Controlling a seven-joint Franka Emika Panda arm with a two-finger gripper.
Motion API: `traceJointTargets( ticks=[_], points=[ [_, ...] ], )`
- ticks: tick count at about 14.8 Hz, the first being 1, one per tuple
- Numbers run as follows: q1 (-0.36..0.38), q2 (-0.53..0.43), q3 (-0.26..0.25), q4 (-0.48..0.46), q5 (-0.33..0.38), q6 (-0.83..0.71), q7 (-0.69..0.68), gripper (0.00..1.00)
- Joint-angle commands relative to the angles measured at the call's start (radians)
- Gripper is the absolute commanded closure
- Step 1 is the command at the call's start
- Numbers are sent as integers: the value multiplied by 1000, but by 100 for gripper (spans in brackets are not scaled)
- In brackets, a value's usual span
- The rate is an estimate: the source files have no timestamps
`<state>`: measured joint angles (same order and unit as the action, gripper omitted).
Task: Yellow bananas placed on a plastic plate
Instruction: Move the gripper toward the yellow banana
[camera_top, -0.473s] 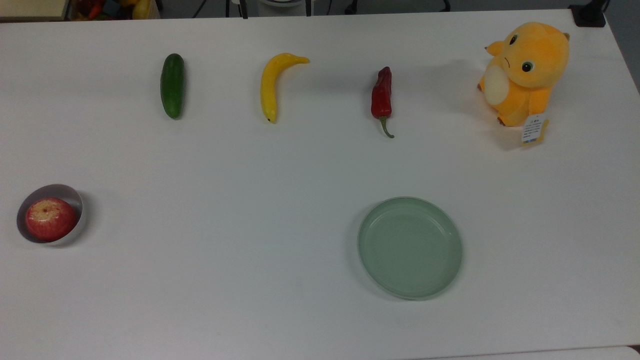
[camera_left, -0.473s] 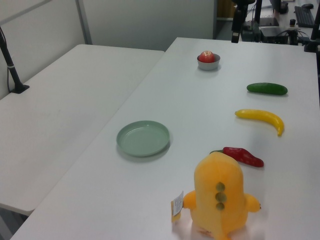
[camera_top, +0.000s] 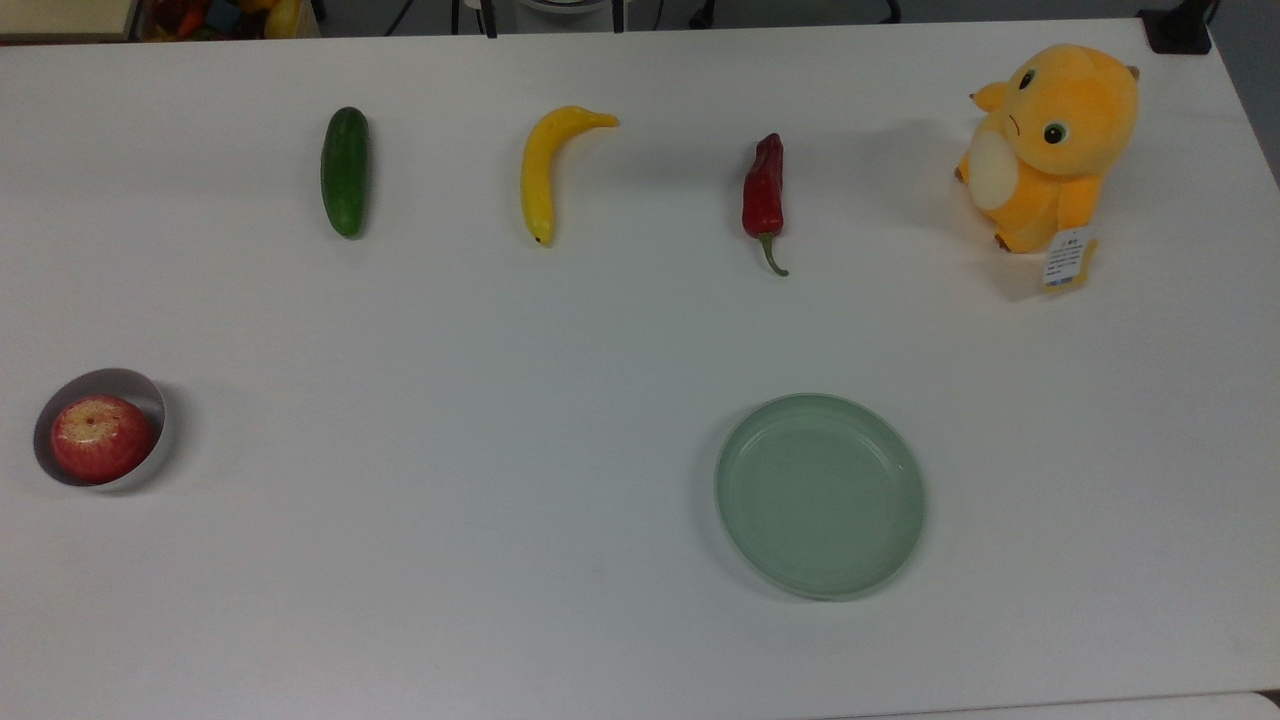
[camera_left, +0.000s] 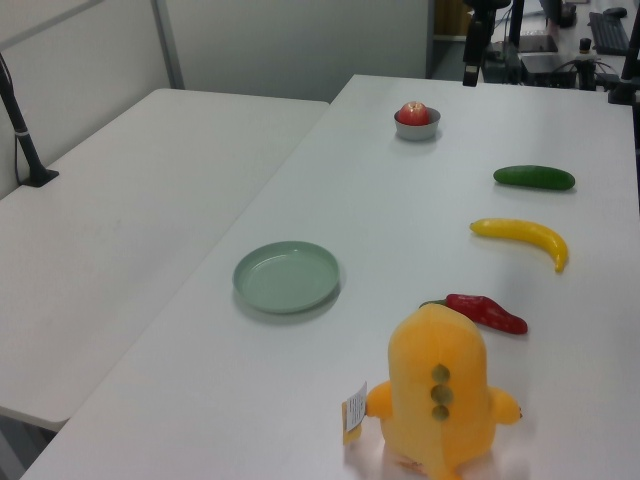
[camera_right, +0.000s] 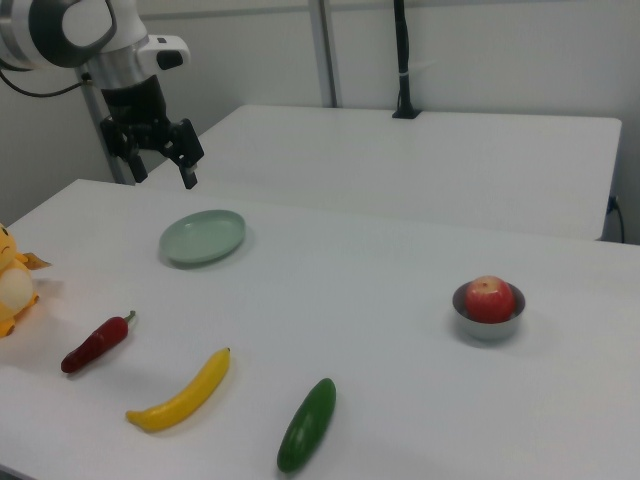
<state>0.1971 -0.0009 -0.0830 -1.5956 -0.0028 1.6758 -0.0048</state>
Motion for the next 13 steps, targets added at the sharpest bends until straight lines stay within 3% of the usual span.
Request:
traceJointTargets(
  ticks=[1, 5, 9, 13],
  points=[
    [2, -10, 3, -14, 10, 5, -21, 0],
    [16, -47, 14, -112, 9, 2, -89, 0],
    [38, -54, 51, -216, -3, -17, -89, 0],
    [27, -47, 54, -293, -6, -76, -81, 0]
  ],
)
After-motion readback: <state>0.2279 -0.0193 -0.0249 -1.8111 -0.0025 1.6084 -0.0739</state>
